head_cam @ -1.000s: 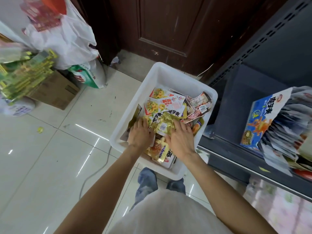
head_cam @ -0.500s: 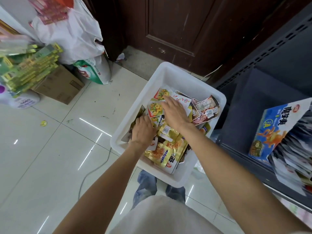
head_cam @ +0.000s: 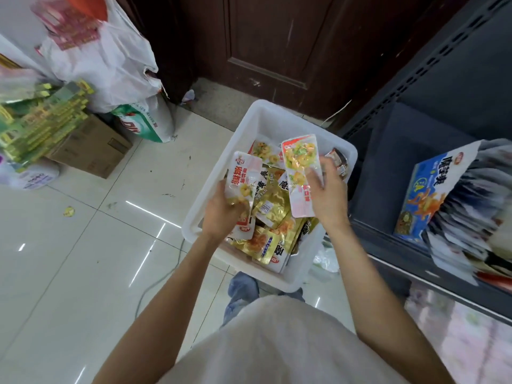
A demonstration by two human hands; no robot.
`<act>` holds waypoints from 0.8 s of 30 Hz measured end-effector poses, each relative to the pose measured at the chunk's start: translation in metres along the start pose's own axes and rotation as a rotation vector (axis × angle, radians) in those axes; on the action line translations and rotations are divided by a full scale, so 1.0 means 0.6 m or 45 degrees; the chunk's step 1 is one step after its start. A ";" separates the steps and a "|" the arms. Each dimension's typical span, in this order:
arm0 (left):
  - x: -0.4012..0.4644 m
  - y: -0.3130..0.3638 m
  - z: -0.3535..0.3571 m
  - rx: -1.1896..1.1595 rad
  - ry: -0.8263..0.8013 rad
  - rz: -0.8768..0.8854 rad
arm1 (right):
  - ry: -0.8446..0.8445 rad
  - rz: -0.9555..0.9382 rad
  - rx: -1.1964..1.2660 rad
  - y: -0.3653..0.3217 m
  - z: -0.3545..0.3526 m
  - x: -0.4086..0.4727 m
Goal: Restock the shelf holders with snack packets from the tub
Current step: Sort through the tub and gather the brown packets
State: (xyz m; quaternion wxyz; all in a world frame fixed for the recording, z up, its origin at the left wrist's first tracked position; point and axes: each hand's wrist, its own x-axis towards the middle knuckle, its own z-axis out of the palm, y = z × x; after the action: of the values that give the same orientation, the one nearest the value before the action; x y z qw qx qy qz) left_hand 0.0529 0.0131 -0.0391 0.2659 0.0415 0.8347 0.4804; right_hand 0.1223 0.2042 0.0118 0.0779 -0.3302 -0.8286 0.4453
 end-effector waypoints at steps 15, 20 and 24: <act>-0.125 0.293 0.107 -0.729 -0.486 0.286 | 0.273 0.219 0.837 -0.016 -0.314 -0.230; -0.198 0.428 0.267 -0.742 -0.605 0.649 | 0.688 0.186 0.871 0.059 -0.471 -0.294; -0.239 0.491 0.384 -0.747 -0.651 0.734 | 1.011 0.094 0.887 0.123 -0.575 -0.333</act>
State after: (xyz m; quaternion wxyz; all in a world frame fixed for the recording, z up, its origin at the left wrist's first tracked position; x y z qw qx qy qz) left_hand 0.2322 0.3040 0.1698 0.3190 0.3110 0.5264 0.7242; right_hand 0.4576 0.3465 0.1904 0.4750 -0.4570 -0.5261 0.5373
